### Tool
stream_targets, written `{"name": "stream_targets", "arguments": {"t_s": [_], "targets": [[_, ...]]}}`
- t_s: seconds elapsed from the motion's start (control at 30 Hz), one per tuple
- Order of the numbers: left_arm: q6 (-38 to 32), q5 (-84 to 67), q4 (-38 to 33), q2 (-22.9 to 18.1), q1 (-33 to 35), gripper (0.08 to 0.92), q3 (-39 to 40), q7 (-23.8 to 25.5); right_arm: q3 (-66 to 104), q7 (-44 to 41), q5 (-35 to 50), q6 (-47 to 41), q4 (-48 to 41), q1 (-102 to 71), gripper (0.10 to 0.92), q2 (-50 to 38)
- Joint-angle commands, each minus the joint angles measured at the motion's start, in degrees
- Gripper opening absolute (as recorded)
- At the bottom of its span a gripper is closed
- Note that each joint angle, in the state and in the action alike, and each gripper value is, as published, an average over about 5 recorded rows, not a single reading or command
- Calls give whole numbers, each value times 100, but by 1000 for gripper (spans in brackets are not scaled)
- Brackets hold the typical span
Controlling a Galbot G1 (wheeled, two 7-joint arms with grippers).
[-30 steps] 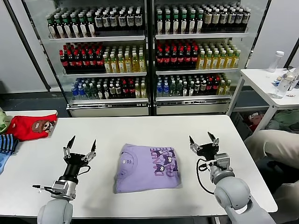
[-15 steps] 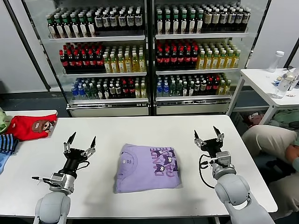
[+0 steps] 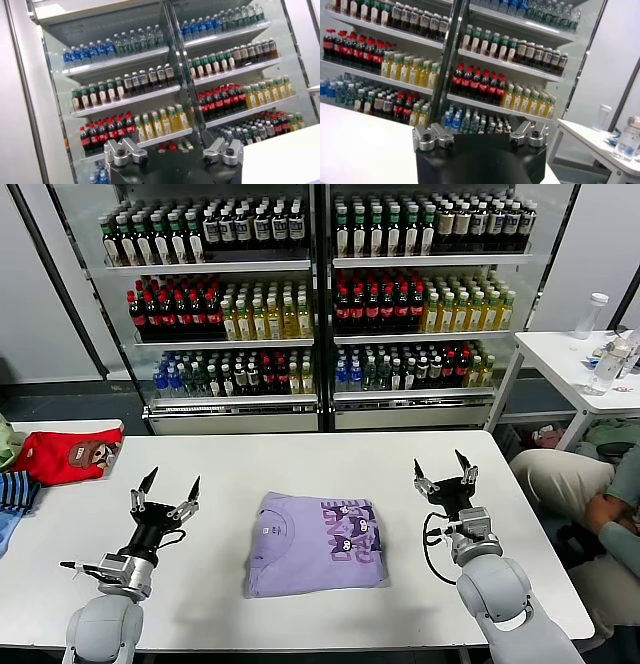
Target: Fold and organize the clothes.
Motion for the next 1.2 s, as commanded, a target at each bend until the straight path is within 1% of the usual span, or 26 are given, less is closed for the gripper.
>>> {"name": "stream_targets", "arguments": {"t_s": [0.03, 0.47, 1.2], "targets": [[23, -80, 3, 36, -6, 823, -8, 10, 17, -35, -97, -65, 18, -2, 823, 4], [-21, -103, 29, 18, 77, 823, -52, 4, -24, -100, -149, 16, -201, 147, 823, 25], [-127, -48, 219, -26, -104, 823, -28, 76, 42, -102, -139, 16, -309, 314, 823, -8]]}}
